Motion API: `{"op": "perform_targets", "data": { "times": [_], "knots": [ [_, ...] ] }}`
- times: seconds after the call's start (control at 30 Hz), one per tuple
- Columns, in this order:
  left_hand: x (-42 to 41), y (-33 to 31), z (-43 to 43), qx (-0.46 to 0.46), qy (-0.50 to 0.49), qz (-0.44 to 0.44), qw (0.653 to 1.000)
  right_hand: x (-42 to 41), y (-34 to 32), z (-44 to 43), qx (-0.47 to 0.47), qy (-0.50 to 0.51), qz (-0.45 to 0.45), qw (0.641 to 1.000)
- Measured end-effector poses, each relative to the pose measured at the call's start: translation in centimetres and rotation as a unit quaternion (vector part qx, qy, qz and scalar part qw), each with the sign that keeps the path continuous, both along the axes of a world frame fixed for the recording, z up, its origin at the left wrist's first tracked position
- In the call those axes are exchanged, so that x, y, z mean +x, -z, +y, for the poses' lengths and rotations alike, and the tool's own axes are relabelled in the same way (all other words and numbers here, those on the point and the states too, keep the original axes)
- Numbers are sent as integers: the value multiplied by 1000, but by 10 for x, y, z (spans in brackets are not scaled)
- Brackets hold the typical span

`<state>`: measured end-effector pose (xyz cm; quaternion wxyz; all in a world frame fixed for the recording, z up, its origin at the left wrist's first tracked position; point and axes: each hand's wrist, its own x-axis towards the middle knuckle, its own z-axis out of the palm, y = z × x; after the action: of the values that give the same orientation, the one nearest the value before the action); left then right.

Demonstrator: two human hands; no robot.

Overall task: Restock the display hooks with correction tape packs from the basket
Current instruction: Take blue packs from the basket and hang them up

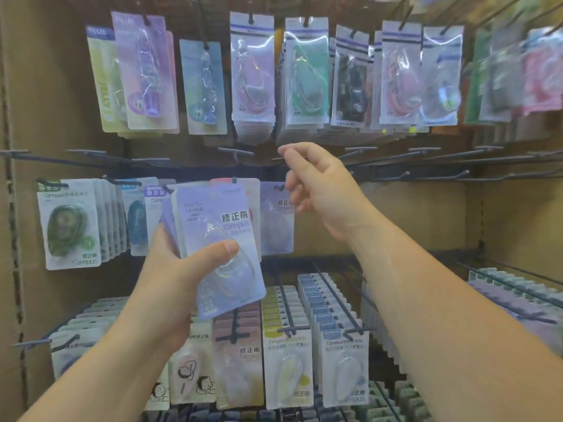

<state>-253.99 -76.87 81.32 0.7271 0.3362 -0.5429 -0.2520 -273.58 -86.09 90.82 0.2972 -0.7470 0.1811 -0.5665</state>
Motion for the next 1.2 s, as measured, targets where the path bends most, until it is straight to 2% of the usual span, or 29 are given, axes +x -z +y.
{"op": "perform_targets", "data": {
  "times": [0.1,0.17,0.23,0.27,0.33,0.4,0.47,0.83,1.2],
  "knots": [
    [2,3,-1,-4,-7,2,1000,-1,-4,1,-129,63,19,989],
    [2,3,-2,-5,-12,8,1000,-2,-7,2,-161,79,48,983],
    [2,1,-3,-7,-14,8,1000,-1,-10,2,-107,38,35,993],
    [1,1,-3,-9,-13,5,1000,-1,-10,3,-34,-4,4,999],
    [0,0,-2,-12,-10,0,1000,0,-11,4,136,-65,-57,987],
    [-1,-1,-3,-14,-8,0,1000,1,-11,2,230,-63,-46,970],
    [-2,-1,-4,-16,-6,1,1000,3,-14,1,271,-75,-24,959],
    [4,-3,1,-14,-5,10,1000,10,-50,-2,341,-174,-16,924],
    [11,4,4,-15,2,17,1000,-1,-47,-2,325,-139,-11,935]
  ]
}}
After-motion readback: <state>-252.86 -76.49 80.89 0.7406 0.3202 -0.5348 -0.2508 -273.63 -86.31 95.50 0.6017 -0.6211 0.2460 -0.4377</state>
